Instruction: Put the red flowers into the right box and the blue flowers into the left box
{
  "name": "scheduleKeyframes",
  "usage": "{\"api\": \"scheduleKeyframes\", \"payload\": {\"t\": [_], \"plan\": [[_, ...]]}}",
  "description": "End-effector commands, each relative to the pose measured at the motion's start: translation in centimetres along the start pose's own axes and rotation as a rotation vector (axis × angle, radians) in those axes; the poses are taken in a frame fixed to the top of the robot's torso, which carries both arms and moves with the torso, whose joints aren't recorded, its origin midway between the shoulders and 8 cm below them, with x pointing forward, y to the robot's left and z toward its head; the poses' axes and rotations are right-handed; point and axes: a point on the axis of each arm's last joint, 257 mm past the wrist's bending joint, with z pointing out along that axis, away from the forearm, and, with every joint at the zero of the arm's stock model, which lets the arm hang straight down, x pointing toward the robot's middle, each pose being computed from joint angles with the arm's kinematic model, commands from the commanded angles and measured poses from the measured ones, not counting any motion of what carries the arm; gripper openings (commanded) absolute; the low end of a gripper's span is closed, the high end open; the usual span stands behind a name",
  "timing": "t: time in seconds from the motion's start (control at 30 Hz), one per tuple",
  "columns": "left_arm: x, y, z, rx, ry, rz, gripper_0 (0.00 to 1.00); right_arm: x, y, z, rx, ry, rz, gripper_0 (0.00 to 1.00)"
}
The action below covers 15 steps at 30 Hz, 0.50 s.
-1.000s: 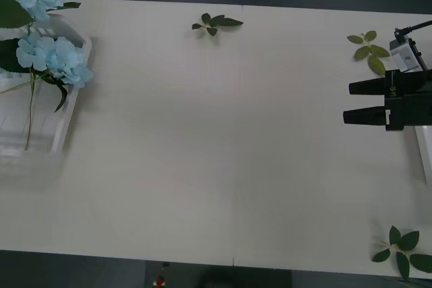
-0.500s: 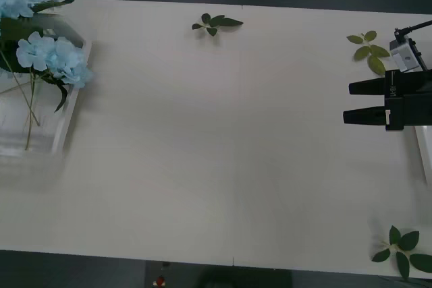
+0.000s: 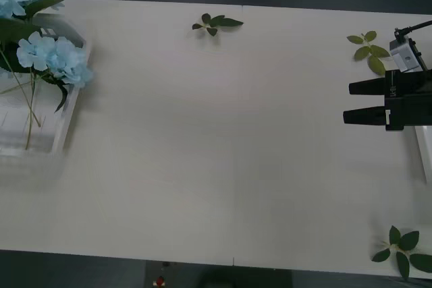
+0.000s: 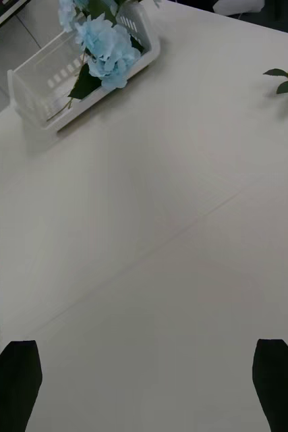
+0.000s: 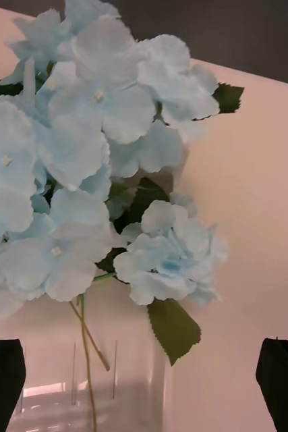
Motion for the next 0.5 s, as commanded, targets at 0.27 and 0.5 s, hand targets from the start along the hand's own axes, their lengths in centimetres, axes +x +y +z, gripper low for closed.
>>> {"api": "scheduleKeyframes", "payload": {"t": [0.27, 0.5], "plan": [[-5.7, -4.9, -5.8, -0.074, -0.023, 0.066, 1.00, -1.1, 0.1, 0.0, -0.005, -0.010, -0.008, 0.91], [-3.2, -12.1, -3.0, 0.138, -0.007, 0.000, 1.00, -1.1, 0.1, 0.0, -0.005, -0.010, -0.008, 0.91]]}}
